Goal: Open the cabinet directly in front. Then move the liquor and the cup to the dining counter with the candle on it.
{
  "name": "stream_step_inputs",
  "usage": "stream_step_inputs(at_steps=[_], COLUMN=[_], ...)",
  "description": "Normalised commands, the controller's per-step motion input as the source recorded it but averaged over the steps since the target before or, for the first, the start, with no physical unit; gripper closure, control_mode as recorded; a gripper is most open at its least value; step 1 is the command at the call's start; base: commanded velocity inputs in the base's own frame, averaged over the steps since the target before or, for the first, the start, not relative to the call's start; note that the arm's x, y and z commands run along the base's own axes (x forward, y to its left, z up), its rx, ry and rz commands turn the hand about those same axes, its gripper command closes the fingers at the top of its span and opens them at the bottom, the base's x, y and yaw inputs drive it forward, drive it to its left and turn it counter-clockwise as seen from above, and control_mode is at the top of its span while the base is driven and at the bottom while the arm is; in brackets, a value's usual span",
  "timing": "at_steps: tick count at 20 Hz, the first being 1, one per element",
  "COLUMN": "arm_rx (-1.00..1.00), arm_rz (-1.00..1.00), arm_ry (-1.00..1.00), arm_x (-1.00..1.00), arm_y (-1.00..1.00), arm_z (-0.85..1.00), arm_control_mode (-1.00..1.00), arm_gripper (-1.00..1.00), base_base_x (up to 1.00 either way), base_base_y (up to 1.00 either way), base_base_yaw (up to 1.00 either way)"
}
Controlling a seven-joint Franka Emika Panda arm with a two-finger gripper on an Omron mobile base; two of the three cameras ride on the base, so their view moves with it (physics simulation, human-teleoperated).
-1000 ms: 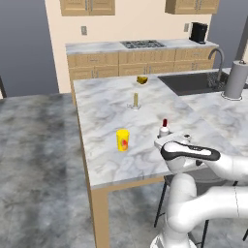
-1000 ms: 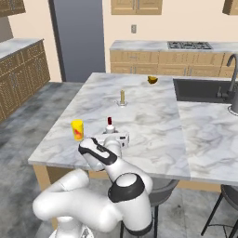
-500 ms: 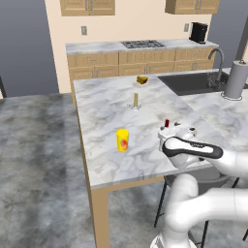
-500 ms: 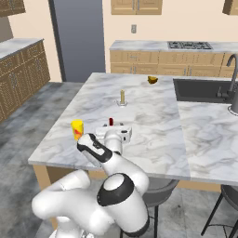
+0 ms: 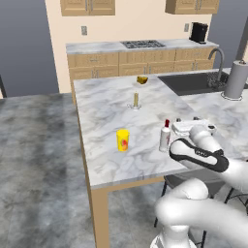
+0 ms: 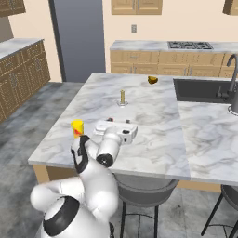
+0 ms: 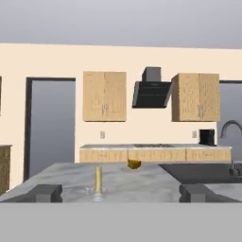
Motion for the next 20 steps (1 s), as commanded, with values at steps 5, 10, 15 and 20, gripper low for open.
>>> stream_step_inputs(at_steps=[5,10,15,20], arm_rx=[0.04,0.08,0.04,0.01], arm_rz=[-0.02,-0.04,-0.06,0.03], arm_ry=[-0.24,-0.31,-0.11,-0.33], arm_x=[-1.0,-1.0,-0.19,-0.87], arm_y=[-0.94,-0.78,-0.2,0.22], arm_z=[-0.03,0.0,0.12,0.62], arm_control_mode=[-1.0,-1.0,-1.0,-1.0], arm_gripper=[-1.0,-1.0,-1.0,-1.0], base_base_x=[0.0,0.0,0.0,0.0], base_base_y=[0.0,0.0,0.0,0.0], base_base_yaw=[0.0,0.0,0.0,0.0])
